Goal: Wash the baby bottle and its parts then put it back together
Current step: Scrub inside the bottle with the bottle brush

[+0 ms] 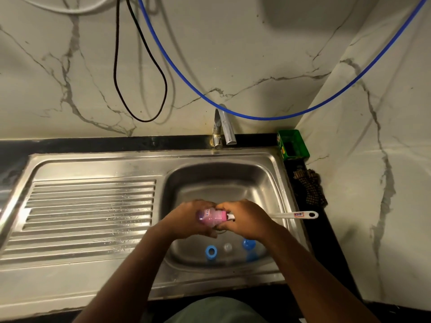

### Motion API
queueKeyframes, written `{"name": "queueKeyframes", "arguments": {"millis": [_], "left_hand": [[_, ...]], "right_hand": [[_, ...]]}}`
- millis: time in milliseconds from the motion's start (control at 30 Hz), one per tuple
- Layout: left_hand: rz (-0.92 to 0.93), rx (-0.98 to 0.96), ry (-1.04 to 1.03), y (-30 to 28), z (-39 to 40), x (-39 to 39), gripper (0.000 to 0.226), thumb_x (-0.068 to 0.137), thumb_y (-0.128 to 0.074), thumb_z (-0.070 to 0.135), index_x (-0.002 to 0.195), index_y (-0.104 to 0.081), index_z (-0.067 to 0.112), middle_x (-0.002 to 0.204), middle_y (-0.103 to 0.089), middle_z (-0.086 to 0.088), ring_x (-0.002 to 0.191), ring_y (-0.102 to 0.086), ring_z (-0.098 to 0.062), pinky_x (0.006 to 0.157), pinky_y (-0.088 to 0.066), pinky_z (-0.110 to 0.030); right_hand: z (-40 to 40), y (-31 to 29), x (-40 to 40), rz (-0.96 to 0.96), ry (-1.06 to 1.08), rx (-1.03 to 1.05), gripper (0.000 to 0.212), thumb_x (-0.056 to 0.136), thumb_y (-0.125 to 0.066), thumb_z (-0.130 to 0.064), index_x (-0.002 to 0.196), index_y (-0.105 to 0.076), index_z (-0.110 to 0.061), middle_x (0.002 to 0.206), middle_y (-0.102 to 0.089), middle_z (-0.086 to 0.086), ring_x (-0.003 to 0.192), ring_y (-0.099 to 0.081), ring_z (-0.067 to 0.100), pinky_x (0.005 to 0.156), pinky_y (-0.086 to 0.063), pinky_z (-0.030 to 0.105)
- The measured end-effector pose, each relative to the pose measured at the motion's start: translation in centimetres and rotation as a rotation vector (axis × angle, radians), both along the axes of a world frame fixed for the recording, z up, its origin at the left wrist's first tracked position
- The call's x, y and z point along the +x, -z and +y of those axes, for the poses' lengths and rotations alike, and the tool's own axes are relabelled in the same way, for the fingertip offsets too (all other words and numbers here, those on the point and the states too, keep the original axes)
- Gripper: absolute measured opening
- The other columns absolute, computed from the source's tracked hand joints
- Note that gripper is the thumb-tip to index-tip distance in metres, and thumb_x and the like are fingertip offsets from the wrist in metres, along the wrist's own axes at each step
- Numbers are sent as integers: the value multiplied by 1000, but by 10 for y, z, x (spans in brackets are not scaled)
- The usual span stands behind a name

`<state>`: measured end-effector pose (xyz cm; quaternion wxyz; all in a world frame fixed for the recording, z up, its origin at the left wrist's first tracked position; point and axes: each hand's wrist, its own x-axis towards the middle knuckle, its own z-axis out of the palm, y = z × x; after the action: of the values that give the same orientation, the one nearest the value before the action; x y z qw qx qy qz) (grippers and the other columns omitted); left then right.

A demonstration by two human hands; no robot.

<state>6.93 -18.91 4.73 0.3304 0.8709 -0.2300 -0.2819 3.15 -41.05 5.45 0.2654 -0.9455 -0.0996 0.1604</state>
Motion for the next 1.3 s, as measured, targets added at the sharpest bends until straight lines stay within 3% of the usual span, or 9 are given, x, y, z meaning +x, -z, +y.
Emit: {"name": "queueKeyframes", "arguments": {"millis": [133,233,367,533,667,767,867,1067,1300], "left_hand": [[-247,116,-47,4,-2,5,69,70,-89,56,132,-64,40,118,-70,18,102,-65,-6,80,-49,-22],[-278,106,-101,12,10,10,70,69,-87,59,132,-63,40,122,-70,18,108,-65,-9,87,-56,-33],[-314,60,-61,18,8,8,68,69,-77,63,130,-67,34,123,-69,12,112,-62,-12,94,-56,-40],[-215,33,-159,20,16,6,59,77,-86,52,129,-64,36,112,-67,20,85,-60,3,71,-43,-12],[-180,-35,-344,26,30,2,52,83,-86,43,127,-61,38,100,-63,20,78,-56,10,66,-40,-8],[-119,-99,-351,27,18,-1,56,80,-86,50,128,-61,37,107,-63,20,91,-64,4,77,-52,-15],[-83,-158,-278,40,-15,-9,78,66,-82,72,131,-66,32,122,-59,12,110,-60,-5,91,-49,-18],[60,-221,-278,65,-58,-25,67,65,-96,49,123,-66,32,113,-69,10,98,-69,-10,84,-56,-22],[84,-266,-200,76,-76,-27,67,66,-90,67,121,-68,36,111,-72,9,99,-70,-14,88,-62,-41]], "right_hand": [[-5,-2,4,16,20,40,38,90,-70,-49,122,-70,-29,101,-76,-6,88,-70,10,81,-58,34],[-15,1,3,79,95,51,32,97,-56,-57,100,-70,-28,81,-72,-7,74,-68,8,73,-58,37],[-8,6,-3,-79,64,11,28,92,-61,-56,104,-67,-31,88,-70,-10,78,-64,10,73,-57,38],[-16,2,-8,-137,116,78,40,93,-60,-57,124,-66,-34,108,-73,-12,93,-66,6,81,-56,30],[-32,3,-18,-157,314,150,30,96,-65,-48,120,-68,-30,94,-71,-15,77,-64,0,64,-49,24],[-49,4,-25,-217,487,240,26,93,-71,-41,117,-67,-33,92,-70,-16,77,-67,4,65,-55,31],[-63,12,-34,-209,615,197,27,87,-77,-34,112,-66,-31,88,-67,-16,75,-66,9,67,-52,30],[-128,28,-73,-241,933,86,24,85,-79,-22,104,-65,-20,84,-63,-4,75,-60,20,65,-40,28],[-176,63,-103,-266,1082,-208,30,84,-81,-22,110,-68,-15,94,-69,7,78,-60,24,74,-47,31]]}}
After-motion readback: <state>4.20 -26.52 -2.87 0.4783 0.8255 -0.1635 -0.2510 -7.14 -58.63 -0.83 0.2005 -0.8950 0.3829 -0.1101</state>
